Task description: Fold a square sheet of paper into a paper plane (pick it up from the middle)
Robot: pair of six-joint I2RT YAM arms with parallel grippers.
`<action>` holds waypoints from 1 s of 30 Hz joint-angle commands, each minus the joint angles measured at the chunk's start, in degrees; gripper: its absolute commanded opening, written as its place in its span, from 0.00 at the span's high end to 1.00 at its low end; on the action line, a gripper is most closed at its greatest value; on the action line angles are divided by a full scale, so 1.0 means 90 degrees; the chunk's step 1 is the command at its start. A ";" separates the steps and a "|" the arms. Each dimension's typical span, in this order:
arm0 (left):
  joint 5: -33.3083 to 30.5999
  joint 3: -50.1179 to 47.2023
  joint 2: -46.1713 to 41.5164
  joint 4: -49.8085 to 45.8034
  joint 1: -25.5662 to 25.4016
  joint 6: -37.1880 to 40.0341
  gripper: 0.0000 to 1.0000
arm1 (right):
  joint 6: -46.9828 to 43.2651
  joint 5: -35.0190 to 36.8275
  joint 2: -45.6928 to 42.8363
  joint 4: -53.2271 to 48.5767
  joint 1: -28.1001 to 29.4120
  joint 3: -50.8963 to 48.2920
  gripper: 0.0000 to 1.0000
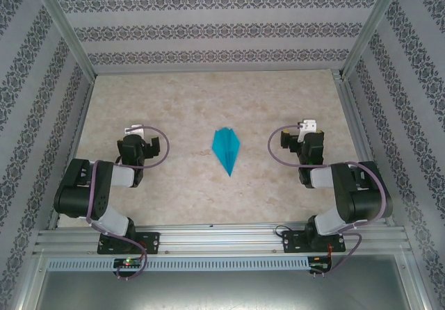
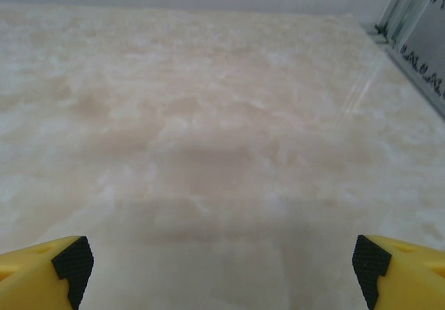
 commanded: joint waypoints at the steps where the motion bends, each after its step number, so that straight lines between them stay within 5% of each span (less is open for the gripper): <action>1: 0.0377 0.0152 -0.0026 0.0493 0.0144 0.0114 0.00 | 0.0198 0.0451 -0.0055 0.0247 0.0010 0.0085 0.02; 3: 0.0369 0.0153 -0.0033 0.0481 0.0146 0.0121 0.00 | 0.0376 0.0981 -0.0080 0.0288 0.0051 0.0055 0.02; 30: 0.0339 0.0097 -0.0013 0.0623 0.0128 0.0146 0.00 | 0.0350 0.0984 -0.0083 0.0259 0.0067 0.0069 0.02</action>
